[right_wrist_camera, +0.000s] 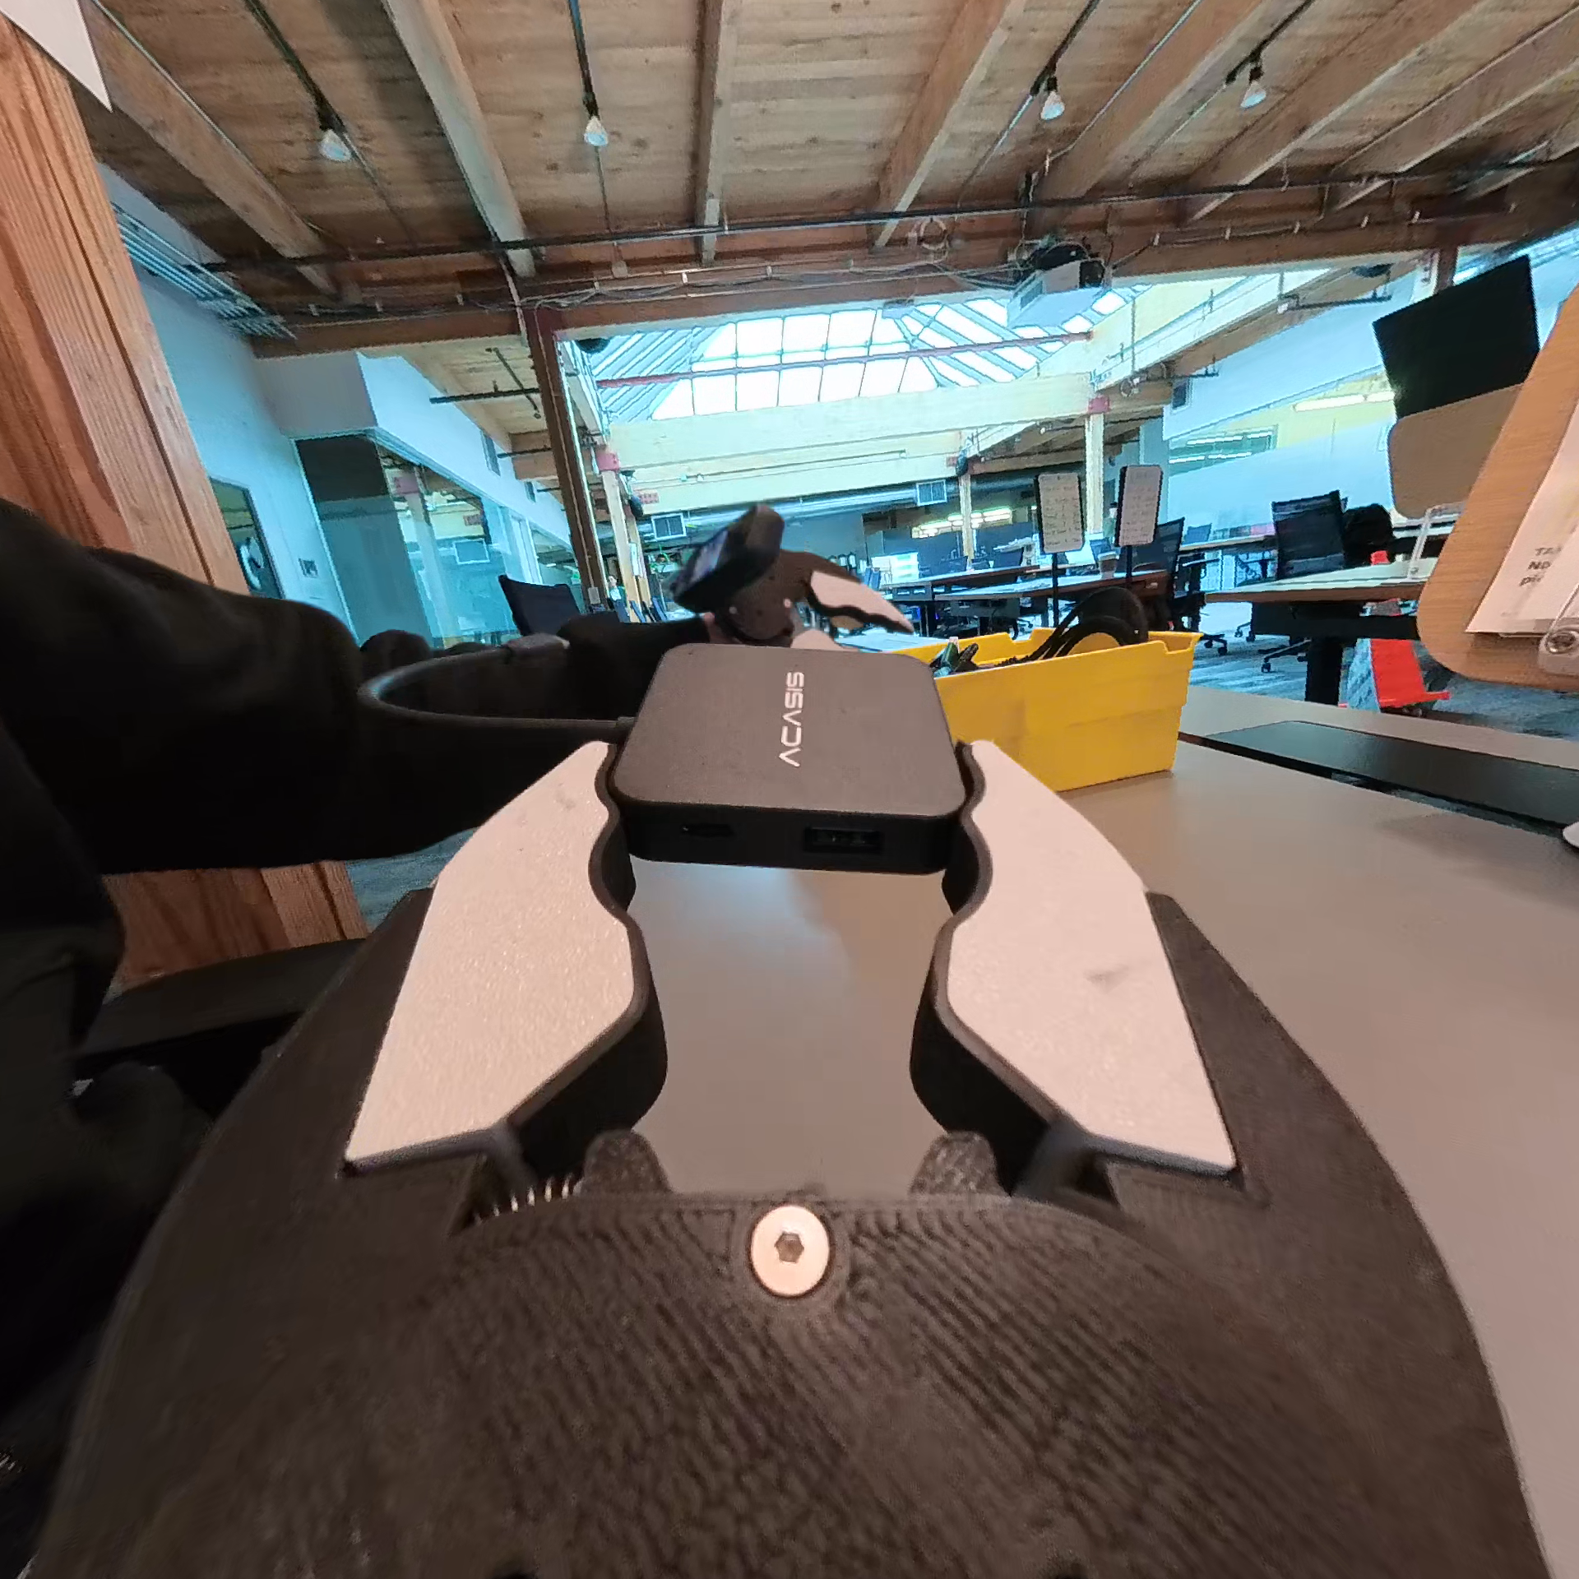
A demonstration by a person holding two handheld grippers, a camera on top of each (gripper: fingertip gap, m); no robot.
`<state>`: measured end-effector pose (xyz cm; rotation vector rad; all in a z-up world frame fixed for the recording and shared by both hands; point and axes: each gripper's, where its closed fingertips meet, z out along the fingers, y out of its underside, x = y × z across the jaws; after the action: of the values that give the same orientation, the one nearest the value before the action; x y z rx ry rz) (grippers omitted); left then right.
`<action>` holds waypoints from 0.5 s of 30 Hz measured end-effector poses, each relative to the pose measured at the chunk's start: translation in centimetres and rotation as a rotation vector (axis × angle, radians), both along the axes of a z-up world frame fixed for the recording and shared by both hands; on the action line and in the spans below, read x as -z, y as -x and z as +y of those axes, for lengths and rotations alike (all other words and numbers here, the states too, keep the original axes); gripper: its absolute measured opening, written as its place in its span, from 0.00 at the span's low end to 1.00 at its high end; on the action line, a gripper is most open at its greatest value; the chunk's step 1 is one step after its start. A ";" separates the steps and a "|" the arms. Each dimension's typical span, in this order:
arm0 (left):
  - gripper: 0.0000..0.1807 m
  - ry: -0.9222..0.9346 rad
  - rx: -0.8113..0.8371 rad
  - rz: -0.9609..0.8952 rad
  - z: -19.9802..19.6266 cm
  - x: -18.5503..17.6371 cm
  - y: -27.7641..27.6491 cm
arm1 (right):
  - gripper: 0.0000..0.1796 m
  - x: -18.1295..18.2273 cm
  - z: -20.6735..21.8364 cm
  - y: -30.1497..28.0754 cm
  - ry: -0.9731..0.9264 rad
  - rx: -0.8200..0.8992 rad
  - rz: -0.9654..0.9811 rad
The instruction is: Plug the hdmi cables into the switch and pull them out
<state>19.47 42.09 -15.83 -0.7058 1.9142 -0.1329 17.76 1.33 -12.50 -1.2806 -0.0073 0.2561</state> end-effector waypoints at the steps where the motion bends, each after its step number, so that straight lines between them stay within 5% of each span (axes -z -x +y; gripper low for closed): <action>1: 0.19 -0.043 0.011 0.021 0.0 0.7 -0.3 | 0.40 0.0 0.0 0.0 0.000 -0.002 0.000; 7: 0.04 -0.197 -0.061 0.006 1.5 2.3 -2.4 | 0.40 -0.5 -0.6 -0.3 -0.049 -0.009 0.030; 15: 0.03 -0.173 -0.128 -0.130 1.4 -3.2 -0.4 | 0.40 -3.6 -3.6 1.7 -0.272 -0.191 0.030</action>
<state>19.84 43.46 -12.59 -0.6837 1.7276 0.0647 16.04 -2.22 -8.89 -1.0056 -0.1353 0.4232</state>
